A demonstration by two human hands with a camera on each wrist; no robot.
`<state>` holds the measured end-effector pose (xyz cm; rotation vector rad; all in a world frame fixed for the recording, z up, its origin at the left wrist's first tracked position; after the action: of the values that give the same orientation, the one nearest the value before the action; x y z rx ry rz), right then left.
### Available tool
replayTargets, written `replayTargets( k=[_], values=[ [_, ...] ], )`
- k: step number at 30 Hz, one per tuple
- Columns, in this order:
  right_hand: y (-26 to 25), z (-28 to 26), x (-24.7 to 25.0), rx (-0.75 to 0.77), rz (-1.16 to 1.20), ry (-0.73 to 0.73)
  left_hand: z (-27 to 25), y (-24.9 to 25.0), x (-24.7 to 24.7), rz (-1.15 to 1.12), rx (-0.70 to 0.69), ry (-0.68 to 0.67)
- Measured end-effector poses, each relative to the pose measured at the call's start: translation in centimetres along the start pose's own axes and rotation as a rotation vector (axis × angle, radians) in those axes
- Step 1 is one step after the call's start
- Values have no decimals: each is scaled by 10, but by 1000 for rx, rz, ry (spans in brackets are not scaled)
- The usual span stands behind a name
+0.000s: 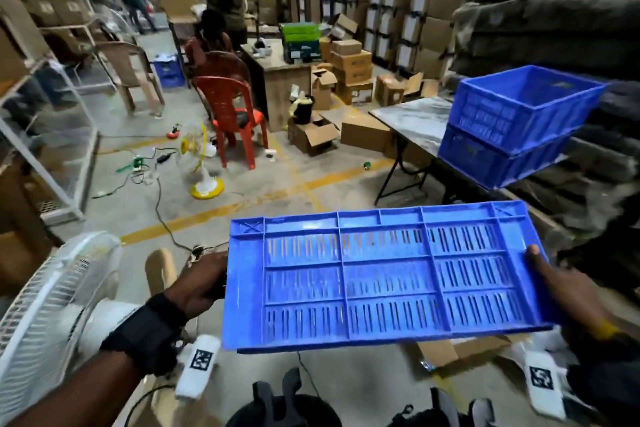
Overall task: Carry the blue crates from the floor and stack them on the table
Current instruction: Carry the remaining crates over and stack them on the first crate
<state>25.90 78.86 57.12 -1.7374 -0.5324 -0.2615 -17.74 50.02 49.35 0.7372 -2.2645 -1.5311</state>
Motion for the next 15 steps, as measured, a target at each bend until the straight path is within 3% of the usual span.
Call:
replayTargets(
  k=[4, 8, 15],
  values=[
    [-11, 24, 0, 81, -4, 58, 37, 17, 4, 8, 77, -24],
    [-21, 57, -2, 102, -111, 139, 87, 37, 3, 6, 186, 36],
    [-36, 112, -27, 99, -66, 260, 173, 64, 5, -253, 362, 88]
  ],
)
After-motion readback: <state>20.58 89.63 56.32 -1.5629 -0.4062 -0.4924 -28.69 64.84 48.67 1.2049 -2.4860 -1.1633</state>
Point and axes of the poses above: each hand's wrist, its own z-axis towards the middle knuckle, its own x-axis out of the back of the hand, y = z × x, the point moved 6 cm from there along z, towards the middle knuckle, and after that the axes turned 1 degree about -x, right-handed, at the moved point
